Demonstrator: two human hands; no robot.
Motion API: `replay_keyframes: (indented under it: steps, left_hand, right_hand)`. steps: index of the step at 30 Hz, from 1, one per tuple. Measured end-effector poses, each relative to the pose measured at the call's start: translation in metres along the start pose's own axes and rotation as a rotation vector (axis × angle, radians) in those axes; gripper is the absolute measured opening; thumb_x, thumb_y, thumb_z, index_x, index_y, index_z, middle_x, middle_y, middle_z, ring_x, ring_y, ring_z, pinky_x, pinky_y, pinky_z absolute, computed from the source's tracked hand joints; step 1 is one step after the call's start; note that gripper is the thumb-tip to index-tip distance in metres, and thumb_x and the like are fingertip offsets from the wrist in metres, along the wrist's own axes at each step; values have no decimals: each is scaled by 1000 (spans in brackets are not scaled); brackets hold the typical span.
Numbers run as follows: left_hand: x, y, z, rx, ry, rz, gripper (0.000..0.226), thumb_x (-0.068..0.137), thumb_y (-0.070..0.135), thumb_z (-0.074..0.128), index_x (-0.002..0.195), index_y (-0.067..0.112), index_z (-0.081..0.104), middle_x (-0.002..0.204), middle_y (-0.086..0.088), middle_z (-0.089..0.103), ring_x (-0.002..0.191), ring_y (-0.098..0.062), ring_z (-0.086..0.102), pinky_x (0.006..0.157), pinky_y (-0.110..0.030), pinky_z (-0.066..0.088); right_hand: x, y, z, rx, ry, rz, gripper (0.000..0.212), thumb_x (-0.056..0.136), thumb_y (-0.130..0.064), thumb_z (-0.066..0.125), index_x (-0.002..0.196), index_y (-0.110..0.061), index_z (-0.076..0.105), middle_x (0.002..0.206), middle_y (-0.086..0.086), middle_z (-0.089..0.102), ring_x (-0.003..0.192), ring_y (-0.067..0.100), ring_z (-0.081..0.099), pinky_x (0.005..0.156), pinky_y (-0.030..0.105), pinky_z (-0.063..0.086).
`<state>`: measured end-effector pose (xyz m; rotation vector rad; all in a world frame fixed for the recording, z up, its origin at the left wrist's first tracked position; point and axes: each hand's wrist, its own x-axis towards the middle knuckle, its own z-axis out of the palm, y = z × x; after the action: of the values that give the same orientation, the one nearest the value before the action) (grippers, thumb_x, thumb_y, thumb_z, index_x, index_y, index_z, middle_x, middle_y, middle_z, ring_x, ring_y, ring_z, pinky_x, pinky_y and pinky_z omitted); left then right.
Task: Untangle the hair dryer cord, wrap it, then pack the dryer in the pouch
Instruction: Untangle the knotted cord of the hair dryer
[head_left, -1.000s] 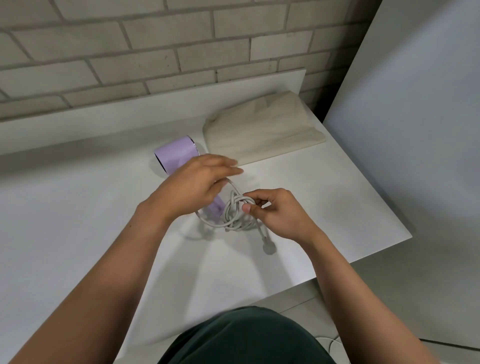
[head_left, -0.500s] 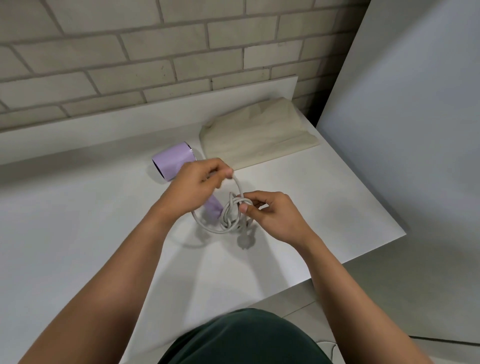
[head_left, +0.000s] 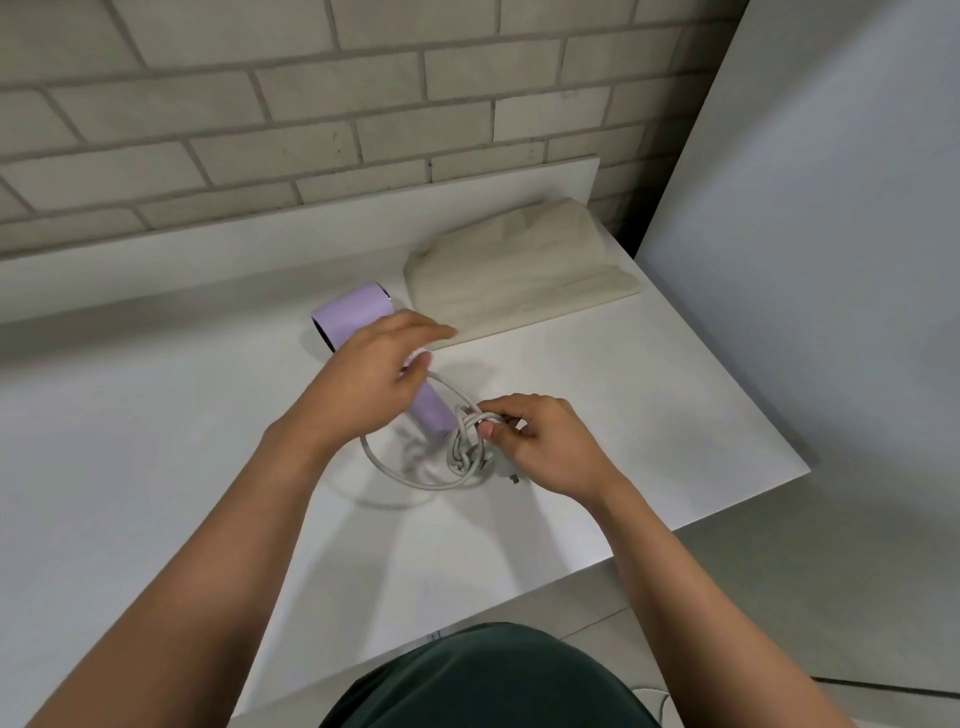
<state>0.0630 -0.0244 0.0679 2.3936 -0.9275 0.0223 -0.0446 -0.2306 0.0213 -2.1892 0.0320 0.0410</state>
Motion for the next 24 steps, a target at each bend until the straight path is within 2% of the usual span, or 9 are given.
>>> replay_keyframes:
  steps: [3,6,8,11,13,15,18,21,24]
  left_hand:
    - [4,13,3,35,-260,88,31,105,34,53,133,30,67,126,8,67,110,-10,63,94,-30,51]
    - [4,13,7,-1,-481,-37,31,105,45,50,113,28,75,91,10,70,85,-5,62,77,-27,49]
    - [1,11,11,-53,-439,-75,30,103,46,54,108,27,77,82,12,68,79,-2,61,68,-20,43]
    - [-2,6,17,-115,-321,-128,26,99,48,60,102,29,78,87,12,71,83,0,63,73,-23,48]
    - [-2,6,18,-185,-190,-177,22,98,43,65,97,26,78,85,12,72,81,2,64,72,-21,47]
    - [-1,8,16,-290,-77,-222,20,98,37,68,93,21,78,85,14,73,79,10,65,68,-9,42]
    - [-1,11,15,-398,-30,-274,21,98,36,67,89,20,76,84,13,74,78,15,64,66,-4,39]
    - [0,12,19,-530,31,-340,22,98,41,66,86,25,76,87,14,76,88,6,68,79,-15,47]
    - [2,13,18,-579,65,-383,25,97,43,66,83,25,76,84,23,74,89,8,65,80,-17,45]
  right_hand:
    - [1,-4,1,-3,-18,-23,18,100,-19,63,110,-23,78,97,-3,76,84,13,63,73,18,49]
    - [0,-6,1,9,16,-30,19,100,-19,63,112,-25,77,94,-5,75,76,7,61,75,26,50]
    - [-1,-3,2,47,32,-17,19,99,-19,65,111,-27,78,90,-11,74,68,3,60,72,28,51]
    - [-3,1,6,151,64,23,19,98,-22,68,109,-33,79,84,-21,71,66,6,63,68,29,54]
    - [-5,0,8,200,80,23,22,98,-23,69,109,-41,77,88,-21,72,74,12,68,71,29,56]
    - [-6,-3,7,214,102,-9,29,99,-23,69,110,-50,72,95,-21,74,85,16,71,78,35,59]
    - [-3,-5,2,258,142,-22,28,98,-19,70,110,-43,75,101,-17,77,87,18,71,83,47,60]
    - [0,-6,-2,245,113,-21,25,93,-21,76,111,-39,77,100,-25,74,93,13,70,88,39,60]
    - [-2,-9,-2,168,57,-68,49,79,-24,89,113,-53,69,103,-37,69,106,8,64,91,25,56]
